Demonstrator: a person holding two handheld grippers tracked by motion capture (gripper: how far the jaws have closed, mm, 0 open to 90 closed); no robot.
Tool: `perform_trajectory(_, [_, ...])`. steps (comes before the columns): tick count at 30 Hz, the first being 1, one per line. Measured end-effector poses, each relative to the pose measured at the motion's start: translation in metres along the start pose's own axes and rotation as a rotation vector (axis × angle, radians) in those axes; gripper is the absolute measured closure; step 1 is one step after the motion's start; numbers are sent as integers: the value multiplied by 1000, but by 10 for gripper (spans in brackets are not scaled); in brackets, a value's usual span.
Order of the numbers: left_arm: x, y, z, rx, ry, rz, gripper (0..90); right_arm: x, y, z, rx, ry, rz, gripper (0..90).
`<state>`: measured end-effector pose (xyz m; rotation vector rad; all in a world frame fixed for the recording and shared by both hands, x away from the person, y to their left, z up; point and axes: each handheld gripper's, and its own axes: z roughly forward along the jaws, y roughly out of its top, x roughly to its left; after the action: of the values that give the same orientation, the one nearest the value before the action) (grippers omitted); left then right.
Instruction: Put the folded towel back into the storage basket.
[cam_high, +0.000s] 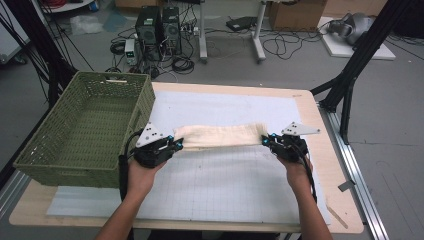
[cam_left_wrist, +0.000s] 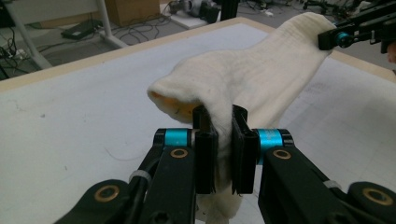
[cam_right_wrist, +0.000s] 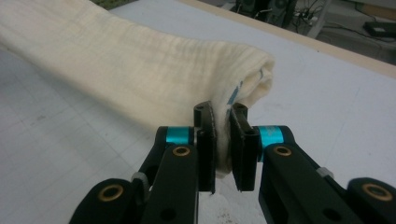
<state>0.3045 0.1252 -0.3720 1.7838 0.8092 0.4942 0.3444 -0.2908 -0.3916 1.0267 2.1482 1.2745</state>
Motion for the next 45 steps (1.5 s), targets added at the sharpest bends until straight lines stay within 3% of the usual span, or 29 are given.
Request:
perform_trajectory(15, [-4,12,-30,-19,-31,57,820,6,22,-3,6,52,-20,823])
perform_trajectory(29, [-5,13,-61,-57,-6,43,820,14,53,13,-29,84,-29,822])
perform_trajectory(35, [-4,11,-75,-82,0,42,820,19,76,20,-58,86,-17,823])
perform_trajectory(42, [-2,6,-91,-107,20,36,821,28,101,31,-77,98,-70,823])
perform_trajectory(45, [0,3,-97,-125,40,11,821,32,108,41,-87,117,-93,823])
